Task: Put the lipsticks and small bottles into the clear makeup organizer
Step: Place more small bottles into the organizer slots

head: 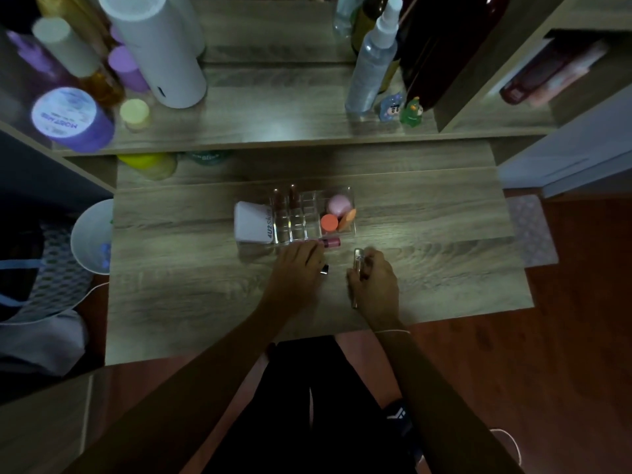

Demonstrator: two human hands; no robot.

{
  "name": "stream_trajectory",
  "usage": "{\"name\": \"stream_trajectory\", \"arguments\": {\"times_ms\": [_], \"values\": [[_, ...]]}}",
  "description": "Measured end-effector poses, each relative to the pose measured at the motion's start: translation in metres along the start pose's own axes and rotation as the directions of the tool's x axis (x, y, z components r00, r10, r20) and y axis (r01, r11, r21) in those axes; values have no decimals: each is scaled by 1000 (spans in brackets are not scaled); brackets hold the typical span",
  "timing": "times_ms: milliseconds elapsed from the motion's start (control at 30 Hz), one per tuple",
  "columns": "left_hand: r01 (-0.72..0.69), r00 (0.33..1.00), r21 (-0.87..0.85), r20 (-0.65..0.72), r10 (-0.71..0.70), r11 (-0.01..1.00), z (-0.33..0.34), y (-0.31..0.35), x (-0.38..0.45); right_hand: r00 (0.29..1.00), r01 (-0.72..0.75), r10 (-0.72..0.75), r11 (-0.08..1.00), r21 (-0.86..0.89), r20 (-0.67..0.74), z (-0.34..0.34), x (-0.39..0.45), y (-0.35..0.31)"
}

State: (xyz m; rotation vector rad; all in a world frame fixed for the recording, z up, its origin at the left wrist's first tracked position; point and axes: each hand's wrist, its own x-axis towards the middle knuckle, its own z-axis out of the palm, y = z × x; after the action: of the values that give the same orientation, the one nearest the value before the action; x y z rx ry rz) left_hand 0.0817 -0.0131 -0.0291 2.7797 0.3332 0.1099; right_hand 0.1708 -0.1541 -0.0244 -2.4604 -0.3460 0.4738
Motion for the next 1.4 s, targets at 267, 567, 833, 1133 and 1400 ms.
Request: {"name": "stream_trajectory", "arguments": {"times_ms": [267,567,833,1133,1400], "values": [[72,988,69,129,-81,995,-15,12,18,992,48,-49,999,5,115,-9,6,5],[150,956,258,207,-206,954,-18,21,37,986,99,-110,991,91,125,-32,10,5],[269,955,-205,-73,-289,941,-32,19,24,990,118,-135,950,290,39,-69,27,-36],[402,723,-633,-223,-653,662,-69,-16,17,937,345,-340,860,376,-80,-69,62,-114],[419,724,-615,-218,-654,668,-60,-29,24,873,476,-487,855,204,6,-34,78,-125]]}}
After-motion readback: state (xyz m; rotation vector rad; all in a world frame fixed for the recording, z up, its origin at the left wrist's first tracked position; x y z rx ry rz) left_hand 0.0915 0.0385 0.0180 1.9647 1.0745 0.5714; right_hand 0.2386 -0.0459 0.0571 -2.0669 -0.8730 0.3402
